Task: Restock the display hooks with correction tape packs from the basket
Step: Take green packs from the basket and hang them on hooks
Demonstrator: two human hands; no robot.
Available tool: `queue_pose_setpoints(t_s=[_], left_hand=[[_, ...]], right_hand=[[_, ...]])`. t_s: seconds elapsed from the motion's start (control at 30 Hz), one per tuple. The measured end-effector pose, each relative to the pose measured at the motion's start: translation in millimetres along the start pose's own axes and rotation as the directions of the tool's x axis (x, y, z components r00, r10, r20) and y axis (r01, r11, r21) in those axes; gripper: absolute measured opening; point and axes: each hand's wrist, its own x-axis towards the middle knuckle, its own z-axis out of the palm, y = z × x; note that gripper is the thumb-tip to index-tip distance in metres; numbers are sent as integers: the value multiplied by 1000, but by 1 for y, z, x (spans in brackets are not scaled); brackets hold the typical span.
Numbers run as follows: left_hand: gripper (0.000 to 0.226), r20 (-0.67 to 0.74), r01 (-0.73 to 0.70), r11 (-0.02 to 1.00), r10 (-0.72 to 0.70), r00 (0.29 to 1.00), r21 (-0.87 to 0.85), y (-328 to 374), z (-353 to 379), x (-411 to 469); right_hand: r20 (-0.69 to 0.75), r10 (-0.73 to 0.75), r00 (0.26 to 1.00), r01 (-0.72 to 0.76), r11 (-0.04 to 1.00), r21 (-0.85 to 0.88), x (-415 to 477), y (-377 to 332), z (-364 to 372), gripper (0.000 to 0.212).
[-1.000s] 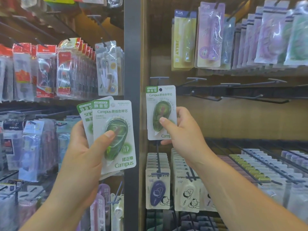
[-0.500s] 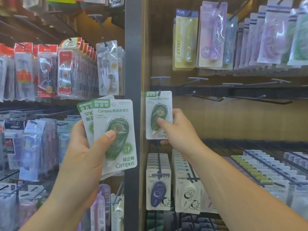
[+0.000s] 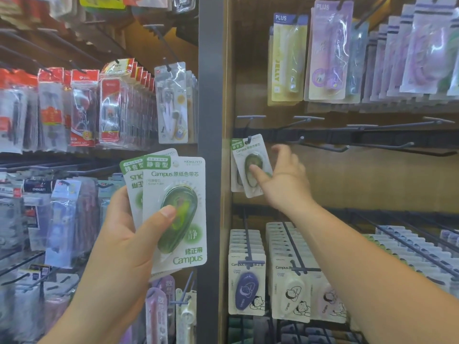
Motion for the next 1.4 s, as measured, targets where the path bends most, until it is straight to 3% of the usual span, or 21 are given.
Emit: queue_pose_setpoints(t_s=[0.07,0.13,0.23,0.33,0.4,0.6,0.7,1.1,1.27,1.4], left_hand=[[45,8,2,1000,-2,1000,5,2,-1,0],[45,22,3,1000,-3,1000,13,4,1,-1],[49,49,-4,1000,4,999,14,2,8,-2],[62,100,-12,999,7,995,47,0,15,-4],[58,136,-13,999,7,991,43,-2,18,-4],[54,225,-28,999,19,974,37,-3,22,-6],[46,261,-5,1000,-3,965,30,-4,20,-5],[51,86,15,999,-19,996,50,-6,17,4],[51,59,-9,999,6,998,54,-6,15,4],[49,27,-34,997,32,999,65,-5,15,4]], right_hand=[[-35,-132,991,136,978,158,-26,-8,-20,59],[122,-238,964,171,899,403,-61,-18,-33,51],[321,-366,873,137,817,560,-108,-29,-33,55],[281,-391,876,142,767,625,-128,-34,-23,53],[217,-381,899,151,733,663,-130,-35,-21,47],[244,-350,905,93,720,688,-127,-27,-21,41],[284,-304,909,-4,676,737,-122,-23,-23,39],[332,-250,909,-124,599,791,-98,-24,-25,35],[215,-196,957,-8,721,693,-82,-21,-31,38],[177,-146,973,1,775,632,-69,-17,-27,34]])
